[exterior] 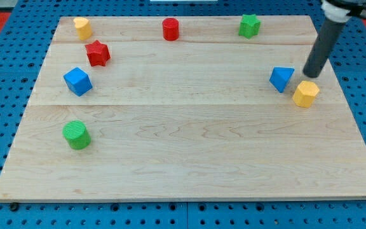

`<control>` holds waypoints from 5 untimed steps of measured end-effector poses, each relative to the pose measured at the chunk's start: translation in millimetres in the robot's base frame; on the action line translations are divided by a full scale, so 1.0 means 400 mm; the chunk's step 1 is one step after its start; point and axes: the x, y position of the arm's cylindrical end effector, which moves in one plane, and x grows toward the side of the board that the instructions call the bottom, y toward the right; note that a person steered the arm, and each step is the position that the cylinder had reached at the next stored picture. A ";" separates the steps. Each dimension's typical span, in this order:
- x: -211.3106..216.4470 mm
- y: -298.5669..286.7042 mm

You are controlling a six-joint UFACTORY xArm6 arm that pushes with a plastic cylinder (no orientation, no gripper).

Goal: Move the blue triangle to the center of the board

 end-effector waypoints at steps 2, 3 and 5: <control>-0.036 -0.399; -0.062 -0.432; 0.142 -0.467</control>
